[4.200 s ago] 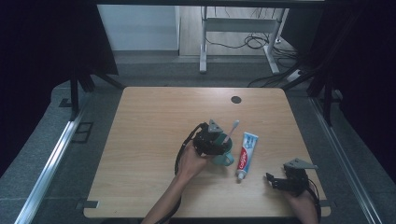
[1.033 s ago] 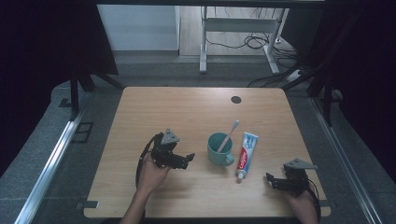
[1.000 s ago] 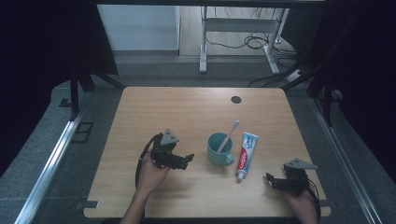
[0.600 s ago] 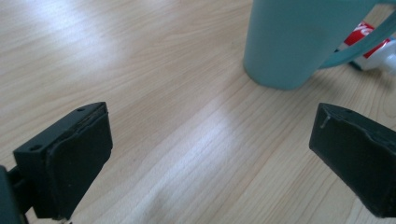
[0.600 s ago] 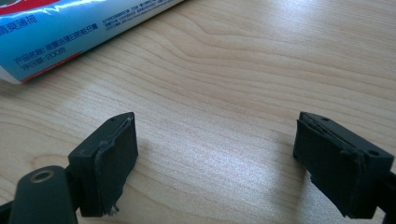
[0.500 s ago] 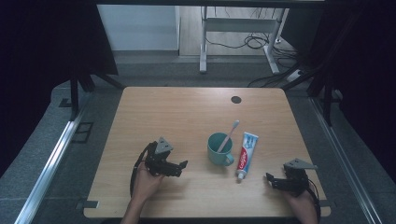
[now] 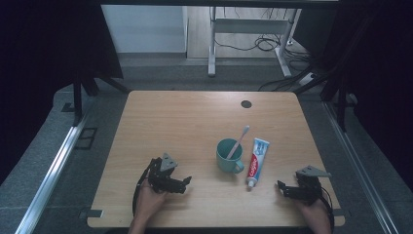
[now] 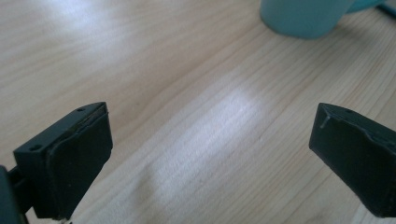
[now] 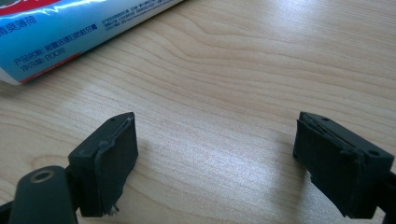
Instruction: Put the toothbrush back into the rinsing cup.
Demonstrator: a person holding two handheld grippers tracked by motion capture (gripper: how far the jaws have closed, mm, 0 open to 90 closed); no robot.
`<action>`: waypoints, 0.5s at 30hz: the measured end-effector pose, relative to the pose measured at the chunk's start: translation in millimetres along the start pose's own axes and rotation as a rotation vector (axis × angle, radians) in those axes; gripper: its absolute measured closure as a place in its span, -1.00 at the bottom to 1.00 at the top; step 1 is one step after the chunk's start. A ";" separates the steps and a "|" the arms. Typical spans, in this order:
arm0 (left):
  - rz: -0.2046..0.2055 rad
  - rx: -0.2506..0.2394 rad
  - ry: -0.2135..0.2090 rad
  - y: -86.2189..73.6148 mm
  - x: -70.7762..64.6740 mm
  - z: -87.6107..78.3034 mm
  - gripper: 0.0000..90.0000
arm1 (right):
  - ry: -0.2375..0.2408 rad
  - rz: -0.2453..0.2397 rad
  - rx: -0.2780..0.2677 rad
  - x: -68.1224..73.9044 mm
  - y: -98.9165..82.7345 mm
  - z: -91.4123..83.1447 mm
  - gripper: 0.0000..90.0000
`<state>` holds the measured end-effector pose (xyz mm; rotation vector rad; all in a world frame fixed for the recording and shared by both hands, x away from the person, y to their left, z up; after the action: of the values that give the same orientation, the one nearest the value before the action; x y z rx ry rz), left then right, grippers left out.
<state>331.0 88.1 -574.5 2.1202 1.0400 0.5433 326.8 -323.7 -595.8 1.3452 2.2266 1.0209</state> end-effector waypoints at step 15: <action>0.032 0.092 0.023 -21.2 -2.5 13.4 -1.00 | 0.001 0.001 -0.001 0.1 0.0 -0.1 -0.70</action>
<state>327.1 89.7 -599.4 2.2190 1.0640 0.5461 326.6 -323.7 -595.7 1.3464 2.2266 1.0231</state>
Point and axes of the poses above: each handheld gripper's, and its own axes: z roughly forward along the jaws, y roughly out of its top, x roughly to its left, the point moved 8 cm from there along z, roughly forward along the jaws, and after that the axes turned 6 degrees about y, right-handed, at the moved point
